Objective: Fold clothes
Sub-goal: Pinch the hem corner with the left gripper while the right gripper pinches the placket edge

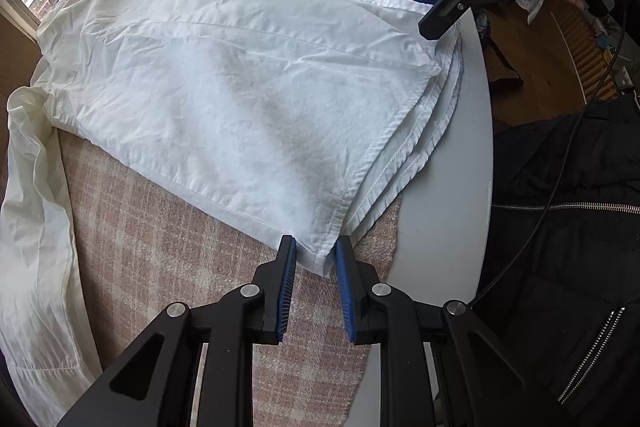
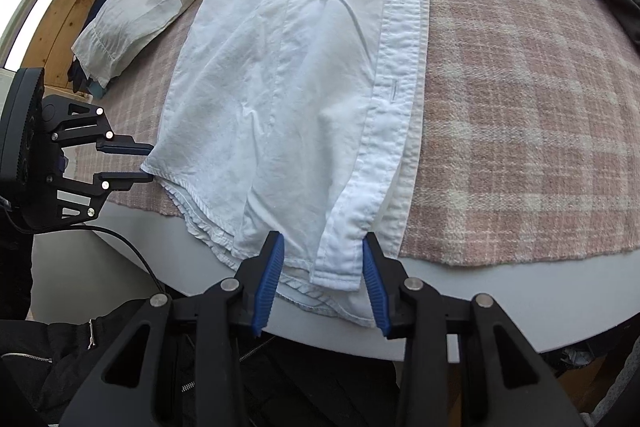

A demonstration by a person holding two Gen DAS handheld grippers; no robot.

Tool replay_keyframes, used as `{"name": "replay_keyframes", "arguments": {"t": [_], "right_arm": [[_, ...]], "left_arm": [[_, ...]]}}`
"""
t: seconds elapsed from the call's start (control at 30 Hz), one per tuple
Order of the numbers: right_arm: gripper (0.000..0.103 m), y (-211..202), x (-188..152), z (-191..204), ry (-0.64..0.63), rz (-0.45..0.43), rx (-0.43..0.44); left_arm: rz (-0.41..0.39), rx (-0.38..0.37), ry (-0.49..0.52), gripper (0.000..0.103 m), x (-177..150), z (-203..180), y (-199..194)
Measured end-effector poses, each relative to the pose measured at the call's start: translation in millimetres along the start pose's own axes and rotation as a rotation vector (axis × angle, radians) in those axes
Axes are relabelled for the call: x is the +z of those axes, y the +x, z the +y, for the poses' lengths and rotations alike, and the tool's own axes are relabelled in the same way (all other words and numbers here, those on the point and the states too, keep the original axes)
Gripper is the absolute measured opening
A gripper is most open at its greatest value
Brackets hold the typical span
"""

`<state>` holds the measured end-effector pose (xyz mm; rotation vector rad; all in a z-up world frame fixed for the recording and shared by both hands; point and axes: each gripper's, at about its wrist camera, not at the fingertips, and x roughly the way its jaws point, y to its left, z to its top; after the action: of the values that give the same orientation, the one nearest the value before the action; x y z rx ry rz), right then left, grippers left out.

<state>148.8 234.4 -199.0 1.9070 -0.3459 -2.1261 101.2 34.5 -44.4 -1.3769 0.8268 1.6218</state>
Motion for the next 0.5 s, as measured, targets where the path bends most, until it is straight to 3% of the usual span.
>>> {"name": "replay_keyframes", "arguments": {"t": [0.03,0.1,0.17,0.27,0.37,0.5], "right_arm": [[0.022,-1.7,1.3,1.0,-0.001,-0.005,0.006],[0.02,-3.3,4.7,0.8,-0.012,-0.005,0.008],[0.011,-1.2,6.7,1.1,-0.022,0.01,-0.006],[0.009,-0.3,5.9,-3.7,-0.008,0.023,0.012],[0.007,-3.7,2.8,-11.1,0.015,0.024,0.029],[0.003,-11.8,-3.9,-23.3,0.043,0.035,0.092]], "left_arm": [[-0.004,-0.001,0.001,0.019,0.5,0.3,-2.1],[-0.01,-0.002,0.001,0.019,1.8,1.9,-5.5],[-0.015,0.001,-0.001,0.019,3.9,4.0,-7.2],[-0.021,0.003,0.003,0.019,6.2,6.1,-8.8],[-0.029,-0.003,0.014,0.008,4.5,5.8,-12.6],[-0.026,-0.015,0.003,0.005,-2.3,10.2,-21.6]]}}
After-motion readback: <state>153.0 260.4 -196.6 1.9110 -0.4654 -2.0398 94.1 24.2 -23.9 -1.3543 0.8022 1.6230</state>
